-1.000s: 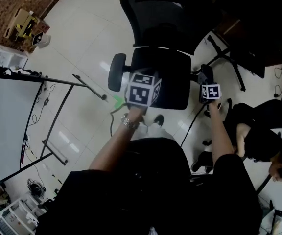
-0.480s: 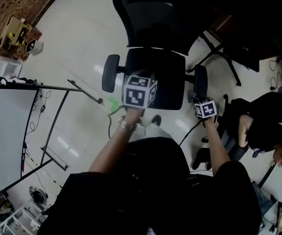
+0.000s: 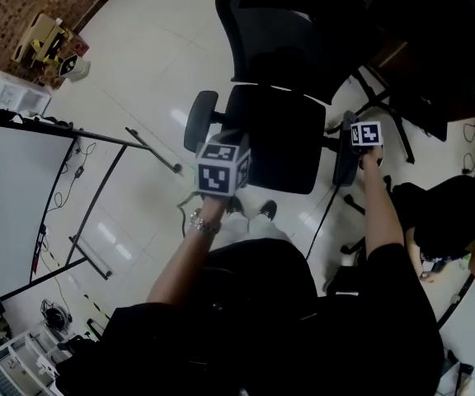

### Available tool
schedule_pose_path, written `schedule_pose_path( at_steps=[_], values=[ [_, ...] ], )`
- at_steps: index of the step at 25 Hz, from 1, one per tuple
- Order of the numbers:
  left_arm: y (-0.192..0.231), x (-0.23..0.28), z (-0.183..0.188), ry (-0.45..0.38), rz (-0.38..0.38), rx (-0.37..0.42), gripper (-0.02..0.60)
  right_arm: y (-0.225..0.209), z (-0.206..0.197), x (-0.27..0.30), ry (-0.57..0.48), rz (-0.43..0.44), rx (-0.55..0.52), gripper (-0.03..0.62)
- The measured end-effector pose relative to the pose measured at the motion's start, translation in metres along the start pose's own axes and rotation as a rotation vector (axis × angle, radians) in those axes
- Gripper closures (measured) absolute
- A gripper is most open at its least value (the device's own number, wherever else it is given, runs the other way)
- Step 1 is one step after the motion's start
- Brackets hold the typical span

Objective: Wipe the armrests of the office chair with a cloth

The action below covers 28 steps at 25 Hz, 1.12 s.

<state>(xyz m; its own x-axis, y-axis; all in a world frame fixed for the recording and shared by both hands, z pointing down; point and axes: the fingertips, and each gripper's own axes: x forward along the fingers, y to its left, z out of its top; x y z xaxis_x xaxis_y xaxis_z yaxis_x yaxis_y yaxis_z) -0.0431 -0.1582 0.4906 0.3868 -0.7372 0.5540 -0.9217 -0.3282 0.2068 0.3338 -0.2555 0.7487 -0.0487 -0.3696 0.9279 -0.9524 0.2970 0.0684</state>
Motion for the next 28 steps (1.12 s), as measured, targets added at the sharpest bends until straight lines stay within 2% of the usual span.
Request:
schedule_pose_path(
  at_steps=[2,4,8,15,20,23,26,28],
  values=[
    [0.010,-0.007,-0.008,0.005,0.020,-0.011,0.584,-0.003,-0.018,0.008,0.017,-0.012,0.059,0.551],
    [0.017,-0.012,-0.014,0.009,0.029,-0.025,0.584,0.003,-0.035,0.007,-0.011,-0.014,0.096,0.551],
    [0.022,-0.009,-0.013,-0.007,0.018,-0.037,0.584,0.029,-0.071,-0.010,-0.037,-0.002,0.074,0.551],
    [-0.009,0.006,-0.002,-0.010,-0.079,0.007,0.584,0.094,-0.155,-0.049,-0.020,0.015,0.016,0.551],
    [-0.029,0.012,-0.001,0.002,-0.133,0.027,0.584,0.129,-0.199,-0.076,-0.003,0.049,0.084,0.551],
    [-0.031,0.012,-0.001,0.007,-0.142,0.030,0.584,0.112,-0.162,-0.099,-0.125,0.036,0.144,0.551],
    [-0.026,0.012,-0.003,0.013,-0.133,0.025,0.584,0.065,-0.080,-0.098,-0.254,-0.023,0.119,0.551],
    [-0.027,0.009,-0.005,0.018,-0.133,0.037,0.584,0.034,-0.049,-0.077,-0.222,-0.067,0.101,0.551]
  ],
)
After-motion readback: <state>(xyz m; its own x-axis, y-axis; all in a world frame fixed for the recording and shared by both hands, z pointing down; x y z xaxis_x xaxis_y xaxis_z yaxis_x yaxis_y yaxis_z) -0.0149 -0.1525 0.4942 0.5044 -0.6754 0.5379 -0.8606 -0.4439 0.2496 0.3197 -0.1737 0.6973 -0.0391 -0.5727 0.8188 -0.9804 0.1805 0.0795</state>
